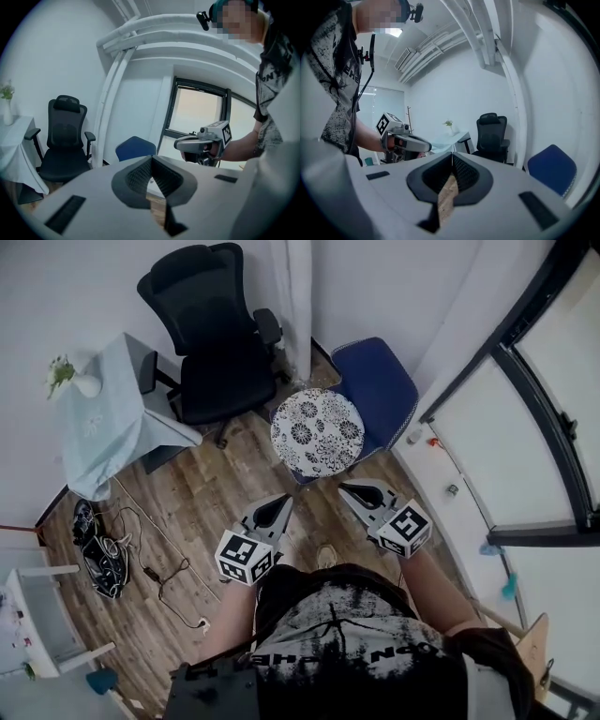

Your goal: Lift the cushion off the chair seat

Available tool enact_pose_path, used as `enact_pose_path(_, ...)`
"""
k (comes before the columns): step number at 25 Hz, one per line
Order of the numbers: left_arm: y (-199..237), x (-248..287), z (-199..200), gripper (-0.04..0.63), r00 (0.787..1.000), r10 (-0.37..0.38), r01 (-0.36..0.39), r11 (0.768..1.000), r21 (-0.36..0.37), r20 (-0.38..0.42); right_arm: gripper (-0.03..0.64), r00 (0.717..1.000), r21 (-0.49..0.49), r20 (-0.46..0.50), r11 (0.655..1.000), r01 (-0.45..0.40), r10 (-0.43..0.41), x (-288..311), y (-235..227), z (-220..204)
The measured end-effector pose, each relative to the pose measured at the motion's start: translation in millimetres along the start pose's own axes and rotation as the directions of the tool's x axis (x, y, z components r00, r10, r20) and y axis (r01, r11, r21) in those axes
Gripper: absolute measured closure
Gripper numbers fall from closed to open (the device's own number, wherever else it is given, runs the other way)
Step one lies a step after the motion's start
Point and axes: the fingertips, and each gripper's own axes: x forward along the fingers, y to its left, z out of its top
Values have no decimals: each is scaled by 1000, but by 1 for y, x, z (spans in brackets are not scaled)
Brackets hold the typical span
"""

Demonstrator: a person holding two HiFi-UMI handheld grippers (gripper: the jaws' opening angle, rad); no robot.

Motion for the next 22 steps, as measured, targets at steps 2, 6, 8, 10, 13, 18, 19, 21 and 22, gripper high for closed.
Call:
enact_pose_path(2, 6, 3, -2, 581, 1000, 6, -6, 1000, -5, -7, 600, 1000, -1, -2, 1000, -10, 10, 8, -6, 2)
enact_pose_path(6, 26, 12, -1, 581, 1000, 10, -10, 1000, -21, -7, 600, 1000, -14, -18, 1000, -20, 19, 26, -16, 6)
enact_pose_path(8, 38, 17, 1, 581, 1000, 2, -2, 1000, -25, -7, 600, 1000, -14, -25, 1000, -13, 13, 36, -22, 7)
enact_pose_path(10, 53, 22, 4, 581, 1000, -11, 11, 1000, -23, -7, 600, 1000, -17, -30, 1000, 0, -1, 48, -28, 9)
enact_pose_path(13, 80, 32, 14, 581, 999, -43, 43, 999, -8, -4, 600, 999, -27, -32, 999, 36, -36, 70, -42, 16)
enact_pose_path(18, 130, 50, 35, 581, 995, -102, 103, 994, 23, -14, 600, 994, -12, -26, 995, 103, -103, 112, -68, 27)
enact_pose_path(19, 140, 54, 39, 581, 993, -115, 115, 993, 29, -19, 600, 993, -5, -24, 993, 119, -119, 120, -74, 28)
enact_pose_path(21, 162, 64, 44, 581, 990, -140, 141, 989, 39, -35, 600, 988, 7, -21, 988, 156, -156, 135, -87, 32)
enact_pose_path(22, 172, 69, 46, 581, 987, -151, 153, 987, 45, -46, 600, 984, 14, -21, 984, 175, -175, 141, -94, 33)
